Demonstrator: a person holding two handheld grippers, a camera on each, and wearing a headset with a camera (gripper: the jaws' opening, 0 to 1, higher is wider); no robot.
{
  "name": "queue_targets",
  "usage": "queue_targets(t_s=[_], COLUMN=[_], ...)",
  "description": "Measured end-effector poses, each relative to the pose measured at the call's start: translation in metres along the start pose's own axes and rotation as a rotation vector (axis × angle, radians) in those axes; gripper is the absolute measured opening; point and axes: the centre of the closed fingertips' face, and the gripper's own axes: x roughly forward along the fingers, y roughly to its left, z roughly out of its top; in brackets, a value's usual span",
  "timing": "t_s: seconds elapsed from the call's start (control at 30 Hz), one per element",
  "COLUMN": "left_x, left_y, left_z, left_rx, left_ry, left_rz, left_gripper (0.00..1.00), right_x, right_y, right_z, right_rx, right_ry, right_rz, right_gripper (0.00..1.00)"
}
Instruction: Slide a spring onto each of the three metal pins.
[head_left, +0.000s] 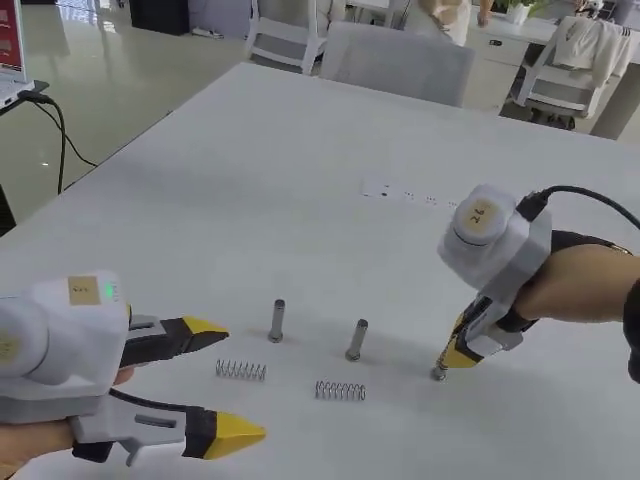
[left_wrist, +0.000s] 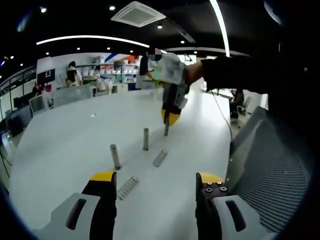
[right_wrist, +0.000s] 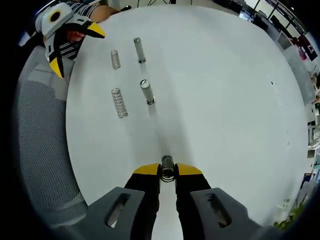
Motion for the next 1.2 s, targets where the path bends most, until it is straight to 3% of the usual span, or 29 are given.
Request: queue_targets(t_s=[0.7,0.93,1.2], left_x=[0.002,0.002,0.003], left_y=[-0.001,-0.003,-0.005], left_z=[0.0,0.0,0.001], left_rx=[0.0,0.0,0.002], left_ry=[0.003,0.004,0.006], left_rz=[-0.002,-0.004,-0.008], left_gripper=[0.58,0.58,0.58], right_x=[0.013,0.012,0.003], right_y=[0.0,0.001,0.005], right_z=[-0.004,-0.003,0.006], right_rx=[-0.028,-0.044,-0.068], right_ry=[0.022,0.001,-0.034], right_rz=[-0.012,-0.023,-0.04], right_gripper=[0.1,0.19,0.23])
